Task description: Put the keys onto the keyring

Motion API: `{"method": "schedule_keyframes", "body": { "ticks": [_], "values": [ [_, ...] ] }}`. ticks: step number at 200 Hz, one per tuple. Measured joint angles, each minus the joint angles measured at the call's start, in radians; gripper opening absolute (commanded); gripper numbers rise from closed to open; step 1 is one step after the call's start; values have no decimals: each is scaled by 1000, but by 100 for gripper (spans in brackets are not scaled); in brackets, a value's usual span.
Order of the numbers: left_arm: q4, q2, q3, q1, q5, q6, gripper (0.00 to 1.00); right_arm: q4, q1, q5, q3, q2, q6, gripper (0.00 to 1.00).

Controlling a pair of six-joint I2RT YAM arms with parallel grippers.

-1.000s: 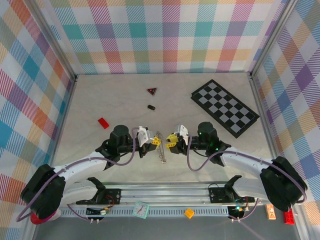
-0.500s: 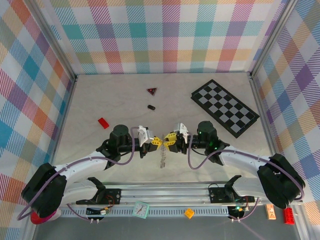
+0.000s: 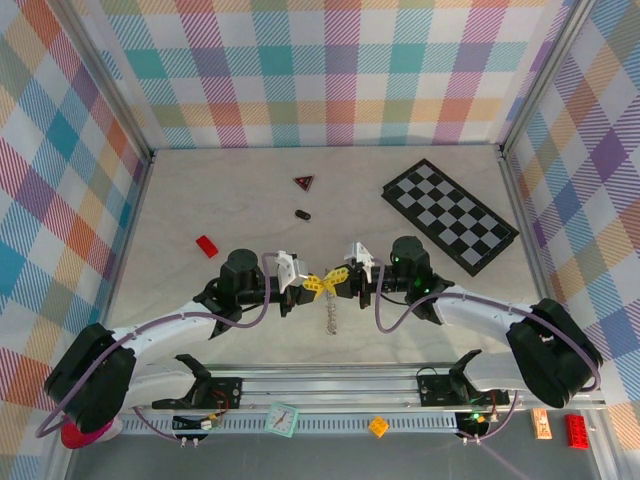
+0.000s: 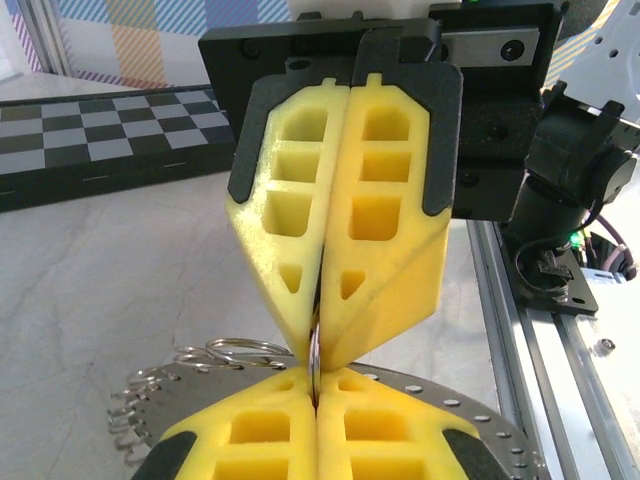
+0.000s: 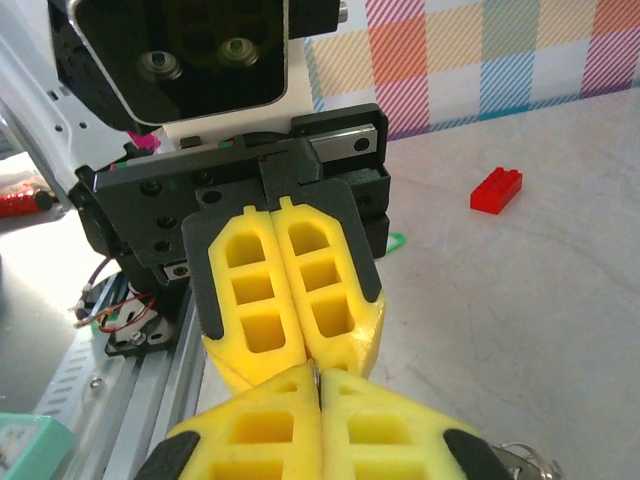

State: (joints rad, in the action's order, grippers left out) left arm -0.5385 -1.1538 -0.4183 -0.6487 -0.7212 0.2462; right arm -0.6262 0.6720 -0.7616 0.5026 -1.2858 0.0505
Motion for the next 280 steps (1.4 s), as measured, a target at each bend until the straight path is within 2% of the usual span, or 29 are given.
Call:
{"method": "schedule_keyframes", "body": {
  "ticks": [10,16,45,81,133,185,248,277,280],
  "values": [
    [2,0,0,0,7,-3,26,30,0,0,11,2,18,0],
    [5,0,-1,0,13,-6,32,56,-1,1,20,4,33,0],
    [96,28,-32,0,76,11,37,247,2,20,87,32,128,0],
    [261,62,-113,0,110,58,28,452,14,77,177,52,236,0],
    [407,66,-157,0,101,118,23,642,65,163,259,48,330,0],
    [441,61,-170,0,85,136,19,707,82,184,306,24,355,0],
    [442,42,-169,0,71,119,0,714,83,193,309,9,347,0],
    [412,42,-153,2,64,102,0,712,82,190,309,6,339,0],
    [407,42,-150,3,63,101,0,711,82,190,309,6,339,4]
  ]
}}
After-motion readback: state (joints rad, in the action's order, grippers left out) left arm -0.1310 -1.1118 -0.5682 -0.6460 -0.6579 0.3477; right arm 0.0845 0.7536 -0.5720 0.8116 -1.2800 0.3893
